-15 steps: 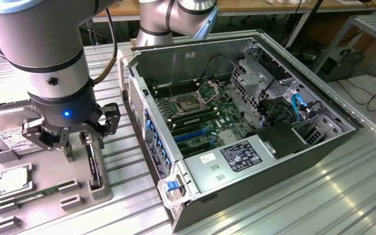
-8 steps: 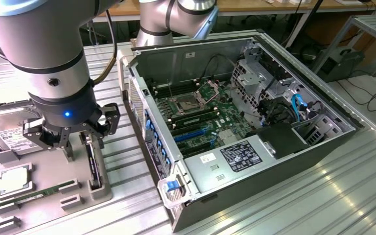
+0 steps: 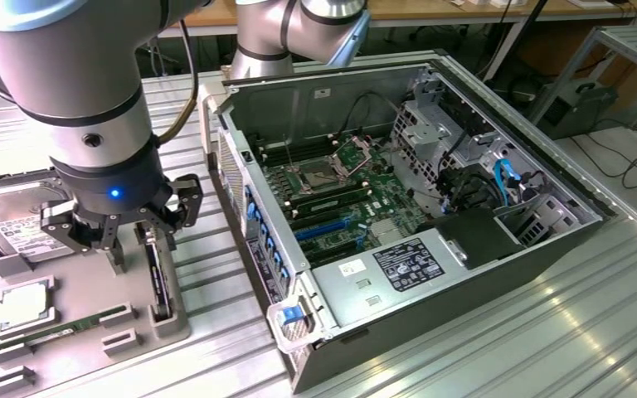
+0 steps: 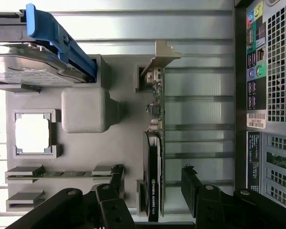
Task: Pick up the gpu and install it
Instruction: 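Pick up the gpu and move the gpu toward the slot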
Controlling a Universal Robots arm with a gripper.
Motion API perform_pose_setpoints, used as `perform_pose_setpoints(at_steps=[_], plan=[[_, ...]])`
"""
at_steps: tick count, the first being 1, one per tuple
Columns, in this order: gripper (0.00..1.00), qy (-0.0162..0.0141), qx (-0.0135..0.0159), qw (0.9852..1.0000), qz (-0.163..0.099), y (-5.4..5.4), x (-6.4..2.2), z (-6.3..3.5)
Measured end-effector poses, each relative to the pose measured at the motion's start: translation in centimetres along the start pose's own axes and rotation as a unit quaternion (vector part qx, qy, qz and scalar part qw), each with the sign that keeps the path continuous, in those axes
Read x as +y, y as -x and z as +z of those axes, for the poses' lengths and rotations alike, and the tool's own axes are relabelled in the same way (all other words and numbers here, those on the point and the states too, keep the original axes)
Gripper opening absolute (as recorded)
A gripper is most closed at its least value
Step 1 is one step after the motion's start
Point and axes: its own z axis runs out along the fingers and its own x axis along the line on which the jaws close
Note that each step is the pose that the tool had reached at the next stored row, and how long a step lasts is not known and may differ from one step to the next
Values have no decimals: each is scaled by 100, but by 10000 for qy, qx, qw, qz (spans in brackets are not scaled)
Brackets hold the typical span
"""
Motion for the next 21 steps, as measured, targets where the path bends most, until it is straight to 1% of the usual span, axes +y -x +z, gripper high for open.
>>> perform_pose_setpoints(at_steps=[7,12,17,19,21], plan=[[60,7,2,10000,-21,0,38,43],[60,11,2,10000,-42,-2,87,88],[60,9,3,10000,-48,-3,171,132],[60,9,3,10000,-57,-4,167,159],[60,9,5,10000,-72,-6,122,174]])
